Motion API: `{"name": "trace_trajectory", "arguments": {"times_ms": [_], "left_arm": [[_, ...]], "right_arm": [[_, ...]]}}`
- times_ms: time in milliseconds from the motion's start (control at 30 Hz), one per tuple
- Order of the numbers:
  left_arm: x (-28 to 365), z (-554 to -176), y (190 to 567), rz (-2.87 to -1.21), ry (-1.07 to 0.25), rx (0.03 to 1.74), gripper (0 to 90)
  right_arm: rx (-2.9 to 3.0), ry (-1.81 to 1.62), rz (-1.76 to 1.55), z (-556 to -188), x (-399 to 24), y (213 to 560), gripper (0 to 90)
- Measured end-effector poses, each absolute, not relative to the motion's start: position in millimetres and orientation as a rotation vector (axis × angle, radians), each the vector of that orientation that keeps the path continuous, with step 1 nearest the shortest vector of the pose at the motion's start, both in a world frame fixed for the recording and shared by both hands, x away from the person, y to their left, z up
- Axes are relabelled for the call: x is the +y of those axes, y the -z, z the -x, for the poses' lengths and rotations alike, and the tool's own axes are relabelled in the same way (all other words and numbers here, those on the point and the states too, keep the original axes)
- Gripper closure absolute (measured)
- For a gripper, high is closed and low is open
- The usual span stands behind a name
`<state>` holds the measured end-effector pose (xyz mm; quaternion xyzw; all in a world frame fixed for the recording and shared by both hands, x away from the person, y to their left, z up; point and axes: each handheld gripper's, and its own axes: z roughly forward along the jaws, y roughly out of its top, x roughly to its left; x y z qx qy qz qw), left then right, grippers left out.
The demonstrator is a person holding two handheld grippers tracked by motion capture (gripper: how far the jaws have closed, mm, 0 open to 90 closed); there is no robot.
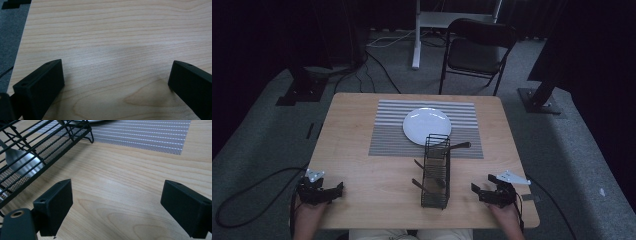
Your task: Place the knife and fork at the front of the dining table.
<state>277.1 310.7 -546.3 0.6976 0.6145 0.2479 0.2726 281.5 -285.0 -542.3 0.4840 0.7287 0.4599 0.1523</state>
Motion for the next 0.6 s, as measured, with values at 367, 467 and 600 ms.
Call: {"name": "trace_trajectory", "arguments": {"times_ms": [367,467,600], "left_arm": [[308.8,-279.0,546.4,-1.872,-0.67,1.663,0.1],[308.8,-279.0,546.4,-1.872,-0.67,1.663,0.1],[308.7,-279.1,546.4,-1.869,-0.67,1.663,0.1]], "right_arm": [[2.119,-1.316,-1.375,-282.0,-281.3,541.8,10.2],[2.12,-1.328,-1.357,-281.7,-277.4,536.0,10.3],[2.105,-1.369,-1.346,-280.7,-275.3,526.8,10.3]]}}
